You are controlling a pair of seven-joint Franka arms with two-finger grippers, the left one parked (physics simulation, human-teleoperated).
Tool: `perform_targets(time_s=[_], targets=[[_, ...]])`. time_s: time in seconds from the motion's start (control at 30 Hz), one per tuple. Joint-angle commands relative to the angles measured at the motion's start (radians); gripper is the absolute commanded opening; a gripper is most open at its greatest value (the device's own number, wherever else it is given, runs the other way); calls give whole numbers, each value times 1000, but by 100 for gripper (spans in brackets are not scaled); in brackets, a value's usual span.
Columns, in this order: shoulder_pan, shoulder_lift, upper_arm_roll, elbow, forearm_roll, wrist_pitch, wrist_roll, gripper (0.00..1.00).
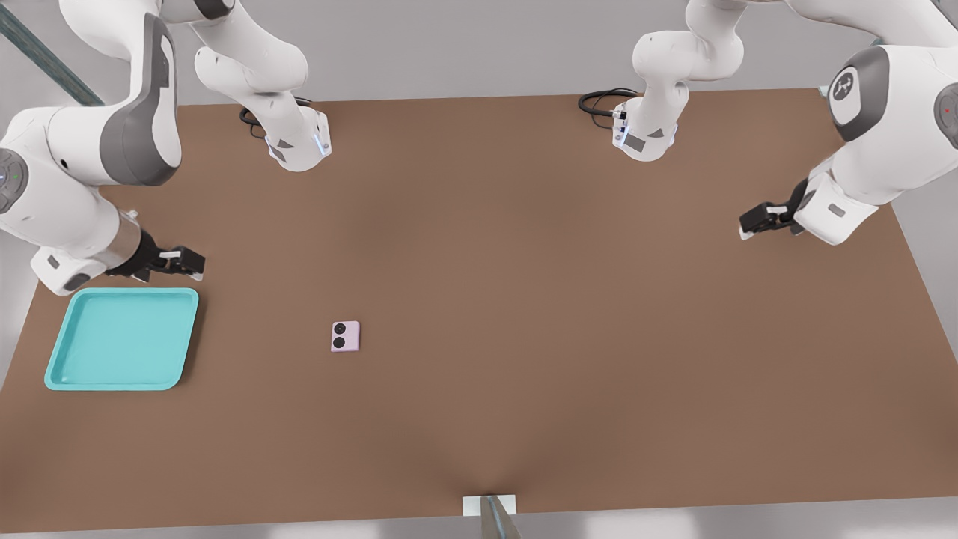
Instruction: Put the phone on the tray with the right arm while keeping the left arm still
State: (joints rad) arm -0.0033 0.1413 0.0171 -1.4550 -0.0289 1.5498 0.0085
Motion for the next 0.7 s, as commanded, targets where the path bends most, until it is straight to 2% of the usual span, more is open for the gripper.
perform_targets(time_s=[0.0, 0.13, 0.2, 0.27, 0.37, 0.43, 0.5, 0.53, 0.67], targets=[[0, 3, -2, 1, 1, 95, 1, 100], [40, 145, 37, 35, 1, 200, 16, 100], [68, 239, 57, 67, 1, 210, 96, 100], [100, 287, 47, 78, 1, 233, 177, 100], [118, 293, 53, -14, -2, 355, 315, 100], [121, 268, 101, -111, -5, 415, 429, 100], [131, 276, 115, -192, -2, 518, 516, 100], [137, 294, 132, -192, -2, 524, 599, 100], [166, 339, 133, -188, 0, 546, 625, 100]])
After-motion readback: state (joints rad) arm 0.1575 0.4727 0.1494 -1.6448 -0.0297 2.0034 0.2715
